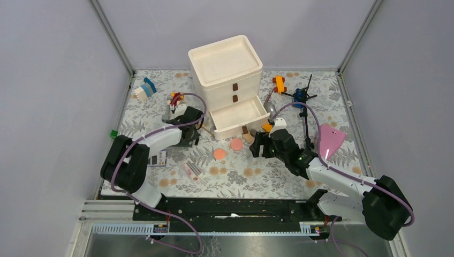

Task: Organize the makeup
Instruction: Pick up the makeup tool from the center of the board, then place the makeup tool in the drawer.

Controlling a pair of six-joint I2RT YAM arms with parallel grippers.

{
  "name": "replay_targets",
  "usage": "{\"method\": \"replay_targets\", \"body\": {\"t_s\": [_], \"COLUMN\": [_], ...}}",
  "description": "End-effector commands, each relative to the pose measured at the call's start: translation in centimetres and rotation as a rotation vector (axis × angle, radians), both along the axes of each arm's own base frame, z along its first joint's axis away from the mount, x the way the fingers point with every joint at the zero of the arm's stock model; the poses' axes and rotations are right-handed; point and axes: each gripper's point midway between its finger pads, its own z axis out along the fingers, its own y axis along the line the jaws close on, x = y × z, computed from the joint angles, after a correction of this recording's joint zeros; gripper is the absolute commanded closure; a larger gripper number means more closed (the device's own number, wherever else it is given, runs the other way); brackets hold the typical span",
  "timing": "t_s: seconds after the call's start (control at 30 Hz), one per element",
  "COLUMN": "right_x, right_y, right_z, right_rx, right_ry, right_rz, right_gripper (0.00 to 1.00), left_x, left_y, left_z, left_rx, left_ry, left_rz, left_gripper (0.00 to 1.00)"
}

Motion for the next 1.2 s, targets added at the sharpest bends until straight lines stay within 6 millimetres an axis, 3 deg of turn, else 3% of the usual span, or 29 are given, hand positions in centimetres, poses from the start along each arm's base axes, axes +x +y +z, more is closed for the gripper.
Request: {"method": "replay_targets", "body": {"t_s": [0.0, 0.2, 0.33, 0.43, 0.67, 0.83, 1.03, 1.1, 1.17], "right_x": [0.4, 0.4, 0.4, 0.6, 0.7, 0.3, -0.5, -0.8, -1.0], "right_y": [0.1, 0.4, 0.3, -0.3, -2.6, -5.2, -8.1, -8.8, -9.2], "right_z": [1.0, 1.0, 1.3, 1.7, 2.7, 3.4, 4.7, 4.9, 5.1], "right_rx": [0.013, 0.026, 0.034, 0.03, 0.019, -0.004, 0.002, 0.008, 0.011], "right_ry": [-0.036, -0.03, -0.034, -0.052, -0.102, -0.141, -0.209, -0.224, -0.237], "right_rz": [-0.012, -0.008, -0.014, -0.045, -0.146, -0.23, -0.319, -0.336, -0.345], "right_gripper": [0.18, 0.17, 0.17, 0.17, 0.17, 0.15, 0.11, 0.1, 0.1], "left_x": [0.8, 0.8, 0.9, 0.8, 1.0, 2.9, 5.7, 6.4, 6.9], "left_y": [0.1, 0.0, -1.7, -4.6, -13.7, -18.6, -21.2, -21.7, -22.2], "left_z": [4.1, 7.4, 10.1, 12.1, 15.6, 14.8, 13.3, 13.1, 12.9], "left_rx": [-0.011, -0.042, -0.079, -0.117, -0.257, -0.303, -0.309, -0.307, -0.302], "left_ry": [-0.097, -0.166, -0.227, -0.264, -0.325, -0.311, -0.307, -0.311, -0.311], "left_rz": [0.002, -0.013, -0.072, -0.15, -0.309, -0.355, -0.348, -0.343, -0.343], "left_gripper": [0.82, 0.83, 0.84, 0.8, 0.77, 0.77, 0.75, 0.68, 0.51]}}
